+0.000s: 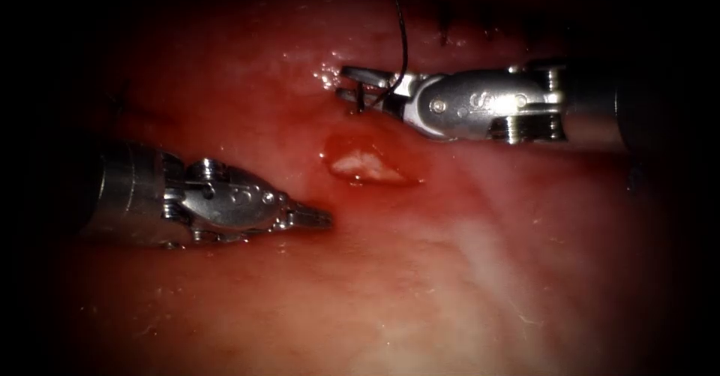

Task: Wound Closure

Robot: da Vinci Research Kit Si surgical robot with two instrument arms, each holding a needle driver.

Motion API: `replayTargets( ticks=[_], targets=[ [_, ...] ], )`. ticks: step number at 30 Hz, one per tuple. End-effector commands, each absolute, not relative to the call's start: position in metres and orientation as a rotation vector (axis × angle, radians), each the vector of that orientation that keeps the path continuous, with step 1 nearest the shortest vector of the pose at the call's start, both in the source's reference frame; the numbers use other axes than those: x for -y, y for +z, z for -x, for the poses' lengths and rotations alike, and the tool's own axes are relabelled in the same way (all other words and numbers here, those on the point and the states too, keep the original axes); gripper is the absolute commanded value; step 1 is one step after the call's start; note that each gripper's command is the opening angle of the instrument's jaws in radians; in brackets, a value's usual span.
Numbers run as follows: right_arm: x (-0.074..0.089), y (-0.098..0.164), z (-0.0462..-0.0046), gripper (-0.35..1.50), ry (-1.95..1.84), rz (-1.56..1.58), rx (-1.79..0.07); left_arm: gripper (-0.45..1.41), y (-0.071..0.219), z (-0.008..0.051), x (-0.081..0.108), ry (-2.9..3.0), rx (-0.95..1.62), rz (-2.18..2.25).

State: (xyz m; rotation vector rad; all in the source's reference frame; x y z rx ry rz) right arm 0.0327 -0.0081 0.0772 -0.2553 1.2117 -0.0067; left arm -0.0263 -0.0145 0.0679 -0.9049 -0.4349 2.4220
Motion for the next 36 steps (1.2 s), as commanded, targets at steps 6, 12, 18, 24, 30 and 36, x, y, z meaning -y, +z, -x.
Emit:
replayTargets(
  ticks=[6,12,18,24,30,36],
  targets=[
    [0.0075,0.0777,-0.0347,-0.35,0.040,0.235,-1.232,-0.23,0.0687,0.0268,0.0147,2.424,0.435,0.908],
    [0.0074,0.0776,-0.0347,-0.35,0.120,0.277,-1.180,-0.23,0.0688,0.0267,0.0148,2.425,0.433,0.908],
    [0.0069,0.0770,-0.0341,-0.35,0.049,0.339,-1.159,-0.23,0.0692,0.0266,0.0151,2.428,0.439,0.913],
    [0.0064,0.0757,-0.0338,-0.35,0.033,0.349,-1.168,-0.22,0.0693,0.0265,0.0153,2.429,0.441,0.915],
    [0.0062,0.0758,-0.0337,-0.35,0.032,0.348,-1.169,-0.22,0.0693,0.0265,0.0153,2.429,0.441,0.915],
    [0.0057,0.0760,-0.0336,-0.35,0.239,0.194,-1.189,-0.22,0.0693,0.0265,0.0153,2.429,0.441,0.915]
  ],
)
